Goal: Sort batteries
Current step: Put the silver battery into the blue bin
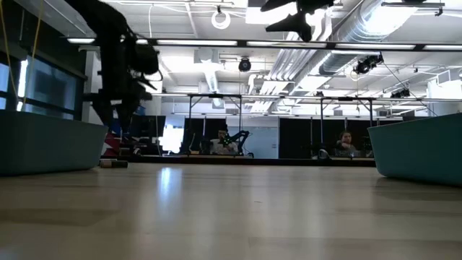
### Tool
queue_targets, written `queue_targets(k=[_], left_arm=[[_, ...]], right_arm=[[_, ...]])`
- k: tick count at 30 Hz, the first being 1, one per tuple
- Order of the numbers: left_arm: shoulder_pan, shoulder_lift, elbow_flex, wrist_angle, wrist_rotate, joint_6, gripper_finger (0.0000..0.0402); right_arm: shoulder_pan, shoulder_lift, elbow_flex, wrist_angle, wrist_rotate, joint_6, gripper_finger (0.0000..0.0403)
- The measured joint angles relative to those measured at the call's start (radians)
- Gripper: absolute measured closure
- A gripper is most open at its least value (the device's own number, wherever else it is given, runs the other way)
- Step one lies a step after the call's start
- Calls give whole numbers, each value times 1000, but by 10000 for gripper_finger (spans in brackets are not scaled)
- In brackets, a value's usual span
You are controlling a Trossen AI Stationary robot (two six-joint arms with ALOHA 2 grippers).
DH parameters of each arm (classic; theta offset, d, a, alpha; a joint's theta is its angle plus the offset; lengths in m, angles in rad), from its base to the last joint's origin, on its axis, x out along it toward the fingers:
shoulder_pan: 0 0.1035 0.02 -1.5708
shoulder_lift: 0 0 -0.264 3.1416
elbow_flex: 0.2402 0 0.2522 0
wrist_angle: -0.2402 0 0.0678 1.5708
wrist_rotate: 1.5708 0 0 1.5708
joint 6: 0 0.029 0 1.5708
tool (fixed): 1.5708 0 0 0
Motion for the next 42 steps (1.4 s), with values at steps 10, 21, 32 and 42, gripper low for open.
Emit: queue_targets(k=[10, 21, 32, 42], left_arm=[[45, 163, 0, 0, -48, 365, 183], [111, 309, -1, 28, -57, 413, 194], [123, 350, 2, 58, 1, 462, 276], [111, 349, 2, 56, 25, 458, 299]], right_arm=[[35, 0, 0, 0, 10, -5, 179], [35, 0, 0, 0, 11, -1, 179], [35, 0, 0, 0, 11, 18, 179], [35, 0, 0, 0, 11, 19, 179]])
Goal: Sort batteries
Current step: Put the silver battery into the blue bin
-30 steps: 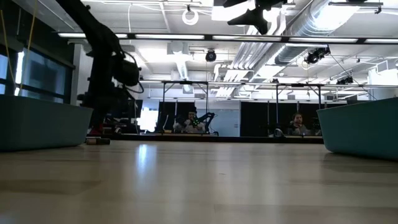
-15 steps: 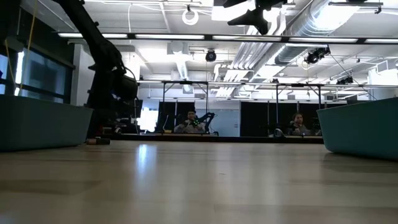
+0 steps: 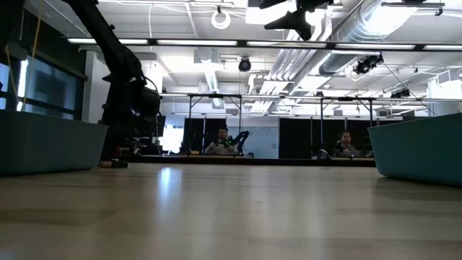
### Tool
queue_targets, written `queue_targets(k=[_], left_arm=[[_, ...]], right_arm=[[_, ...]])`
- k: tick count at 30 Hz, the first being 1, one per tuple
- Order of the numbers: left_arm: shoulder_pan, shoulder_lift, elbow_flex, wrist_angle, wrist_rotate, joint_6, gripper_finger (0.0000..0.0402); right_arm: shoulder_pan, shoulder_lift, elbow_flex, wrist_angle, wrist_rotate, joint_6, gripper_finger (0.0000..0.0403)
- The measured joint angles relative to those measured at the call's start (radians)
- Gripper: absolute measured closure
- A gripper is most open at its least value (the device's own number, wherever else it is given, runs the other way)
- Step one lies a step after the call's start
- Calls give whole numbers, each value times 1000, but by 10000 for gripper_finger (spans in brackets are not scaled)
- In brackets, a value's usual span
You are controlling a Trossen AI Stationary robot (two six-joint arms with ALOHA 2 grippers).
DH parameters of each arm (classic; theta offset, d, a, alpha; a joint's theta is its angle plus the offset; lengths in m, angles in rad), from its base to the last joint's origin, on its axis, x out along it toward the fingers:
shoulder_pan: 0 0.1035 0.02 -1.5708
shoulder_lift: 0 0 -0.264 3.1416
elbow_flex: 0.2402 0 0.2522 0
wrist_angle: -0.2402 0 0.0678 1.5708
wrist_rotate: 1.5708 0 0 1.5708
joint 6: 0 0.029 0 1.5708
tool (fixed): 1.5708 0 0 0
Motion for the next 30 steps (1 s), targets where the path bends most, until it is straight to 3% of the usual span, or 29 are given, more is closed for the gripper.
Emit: queue_targets(k=[4, 9, 23, 26, 30], left_arm=[[-15, -23, -1, 9, 8, -8, 300], [-41, -45, 13, 41, 98, -18, 317], [-171, -40, 101, 230, 87, -113, 350], [-177, -40, 101, 248, 119, -128, 339], [-181, -41, 101, 318, 243, -122, 298]], right_arm=[[0, 0, 0, 0, 0, 3, 179], [0, 0, 0, 1, 0, 2, 179], [14, 0, 0, 1, -7, 9, 179], [22, 0, 0, 1, -7, 9, 179], [26, 0, 0, 1, -7, 8, 179]])
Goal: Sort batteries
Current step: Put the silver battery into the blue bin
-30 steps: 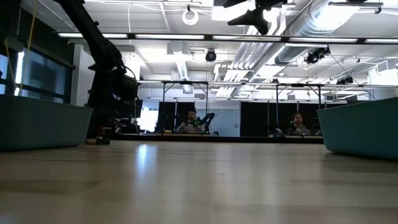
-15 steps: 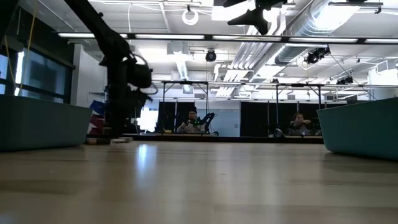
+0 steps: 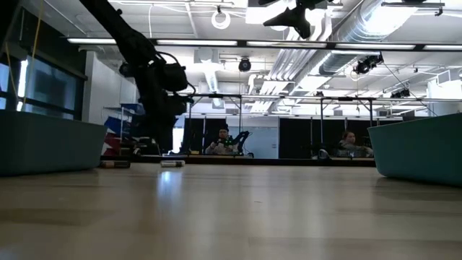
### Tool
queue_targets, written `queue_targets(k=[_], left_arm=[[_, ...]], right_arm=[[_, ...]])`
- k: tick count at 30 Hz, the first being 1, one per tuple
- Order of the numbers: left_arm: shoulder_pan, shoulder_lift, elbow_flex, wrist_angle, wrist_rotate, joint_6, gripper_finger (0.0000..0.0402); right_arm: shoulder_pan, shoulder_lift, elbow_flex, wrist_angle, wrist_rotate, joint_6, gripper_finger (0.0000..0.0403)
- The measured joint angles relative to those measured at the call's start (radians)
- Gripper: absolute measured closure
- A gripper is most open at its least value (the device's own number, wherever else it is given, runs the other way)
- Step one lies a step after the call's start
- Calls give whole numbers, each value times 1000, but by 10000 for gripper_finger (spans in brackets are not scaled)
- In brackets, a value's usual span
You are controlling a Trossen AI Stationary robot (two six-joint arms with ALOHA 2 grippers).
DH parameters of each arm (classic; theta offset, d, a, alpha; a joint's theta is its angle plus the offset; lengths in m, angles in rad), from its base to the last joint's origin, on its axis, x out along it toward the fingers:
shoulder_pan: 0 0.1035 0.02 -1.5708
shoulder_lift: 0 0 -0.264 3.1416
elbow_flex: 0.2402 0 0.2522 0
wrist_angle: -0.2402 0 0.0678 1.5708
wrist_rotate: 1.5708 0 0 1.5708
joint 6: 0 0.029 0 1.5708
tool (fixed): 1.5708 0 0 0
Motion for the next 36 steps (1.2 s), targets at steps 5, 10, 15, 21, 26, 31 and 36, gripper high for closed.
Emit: queue_targets(k=[5, 10, 15, 21, 26, 31, 36], left_arm=[[-39, 0, -3, 87, 119, 66, 237], [-163, -2, -4, 63, 152, 306, 219], [-301, 1, -5, 66, 29, 401, 217], [-352, 2, -38, 103, -31, 167, 217], [-380, 2, -131, 292, -39, 86, 217], [-402, 3, -179, 408, -75, 22, 218], [-407, 12, -213, 463, -142, 7, 218]], right_arm=[[0, 0, 0, -1, 0, 7, 179], [0, 0, 0, -8, 0, 12, 179], [0, 0, 0, -9, 0, 13, 179], [0, 0, 0, -25, 0, 12, 179], [0, 0, 0, -30, 0, 7, 179], [0, 0, 0, -29, 7, -2, 179], [0, 0, 0, -29, 9, -9, 179]])
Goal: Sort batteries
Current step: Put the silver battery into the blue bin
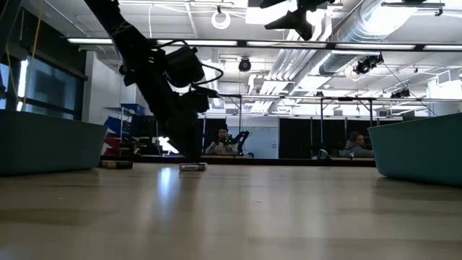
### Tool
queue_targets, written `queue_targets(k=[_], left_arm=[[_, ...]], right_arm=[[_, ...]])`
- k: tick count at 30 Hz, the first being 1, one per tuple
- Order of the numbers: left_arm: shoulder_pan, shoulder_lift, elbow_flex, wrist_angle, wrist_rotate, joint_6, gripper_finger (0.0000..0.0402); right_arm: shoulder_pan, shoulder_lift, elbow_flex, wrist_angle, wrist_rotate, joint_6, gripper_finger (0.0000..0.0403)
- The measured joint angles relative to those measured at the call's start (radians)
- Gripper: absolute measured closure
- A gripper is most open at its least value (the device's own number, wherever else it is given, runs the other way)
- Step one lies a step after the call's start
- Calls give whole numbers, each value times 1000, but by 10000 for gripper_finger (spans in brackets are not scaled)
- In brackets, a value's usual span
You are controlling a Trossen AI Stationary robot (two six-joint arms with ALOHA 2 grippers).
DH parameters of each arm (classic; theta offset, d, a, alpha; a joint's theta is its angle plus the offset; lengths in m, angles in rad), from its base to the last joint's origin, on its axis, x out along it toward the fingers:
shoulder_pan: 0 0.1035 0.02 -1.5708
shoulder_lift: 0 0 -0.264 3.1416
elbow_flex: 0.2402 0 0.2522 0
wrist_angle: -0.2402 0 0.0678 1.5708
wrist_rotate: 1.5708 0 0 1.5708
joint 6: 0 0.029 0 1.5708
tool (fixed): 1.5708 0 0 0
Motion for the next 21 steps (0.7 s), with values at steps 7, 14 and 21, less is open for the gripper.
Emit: queue_targets(k=[7, 14, 21], left_arm=[[3, 10, -10, 6, -17, -13, 218], [3, 10, -10, -8, -20, 6, 219], [28, 9, -7, -78, -28, 72, 250]], right_arm=[[0, 0, 0, 0, 3, 6, 179], [0, 0, 0, 0, 3, 11, 179], [0, 0, 0, 0, 2, 19, 179]])
